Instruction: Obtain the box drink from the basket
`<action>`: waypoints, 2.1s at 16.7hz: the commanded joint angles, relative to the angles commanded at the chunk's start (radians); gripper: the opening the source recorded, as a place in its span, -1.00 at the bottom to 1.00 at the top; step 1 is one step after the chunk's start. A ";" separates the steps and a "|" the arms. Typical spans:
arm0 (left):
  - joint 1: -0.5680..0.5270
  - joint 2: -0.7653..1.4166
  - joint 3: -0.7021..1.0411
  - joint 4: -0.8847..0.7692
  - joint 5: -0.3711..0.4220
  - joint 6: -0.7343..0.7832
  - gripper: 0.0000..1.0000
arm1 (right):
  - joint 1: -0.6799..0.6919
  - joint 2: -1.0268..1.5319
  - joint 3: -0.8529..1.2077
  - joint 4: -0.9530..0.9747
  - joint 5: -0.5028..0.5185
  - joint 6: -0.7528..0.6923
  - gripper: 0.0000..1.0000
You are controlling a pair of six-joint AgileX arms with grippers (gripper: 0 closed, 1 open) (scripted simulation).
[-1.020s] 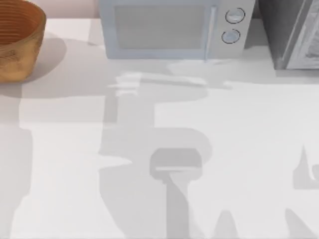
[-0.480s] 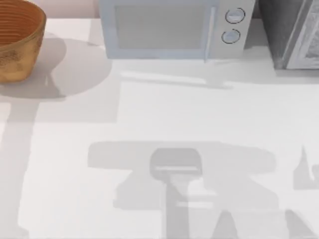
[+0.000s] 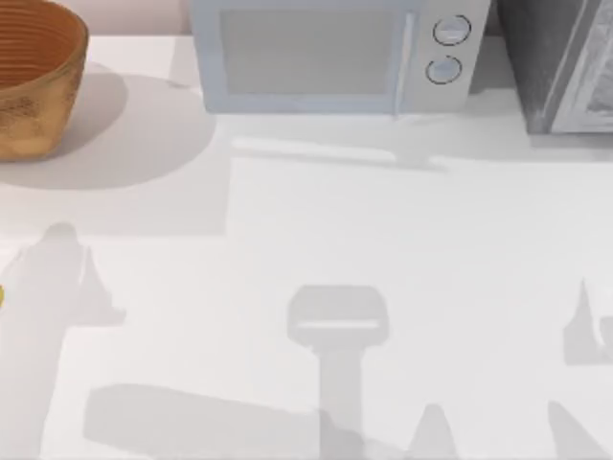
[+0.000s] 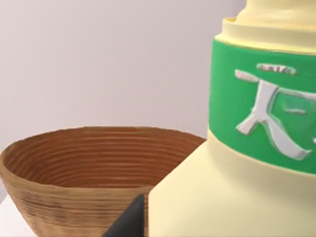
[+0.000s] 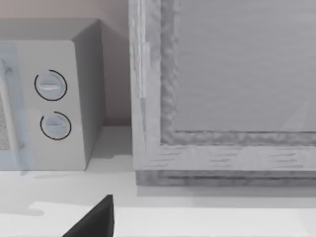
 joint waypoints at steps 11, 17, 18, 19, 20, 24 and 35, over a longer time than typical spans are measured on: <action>-0.028 -0.239 -0.211 -0.076 -0.037 0.001 -1.00 | 0.000 0.000 0.000 0.000 0.000 0.000 1.00; -0.114 -0.098 -0.121 -0.074 -0.159 -0.051 -1.00 | 0.000 0.000 0.000 0.000 0.000 0.000 1.00; -0.147 -0.044 -0.086 -0.073 -0.205 -0.071 -1.00 | 0.000 0.000 0.000 0.000 0.000 0.000 1.00; -0.183 0.017 -0.047 -0.072 -0.258 -0.093 -1.00 | 0.000 0.000 0.000 0.000 0.000 0.000 1.00; -0.222 0.085 -0.004 -0.070 -0.316 -0.117 -1.00 | 0.000 0.000 0.000 0.000 0.000 0.000 1.00; -0.409 0.409 0.201 -0.062 -0.590 -0.229 -1.00 | 0.000 0.000 0.000 0.000 0.000 0.000 1.00; -0.951 1.397 0.817 -0.035 -1.420 -0.572 -1.00 | 0.000 0.000 0.000 0.000 0.000 0.000 1.00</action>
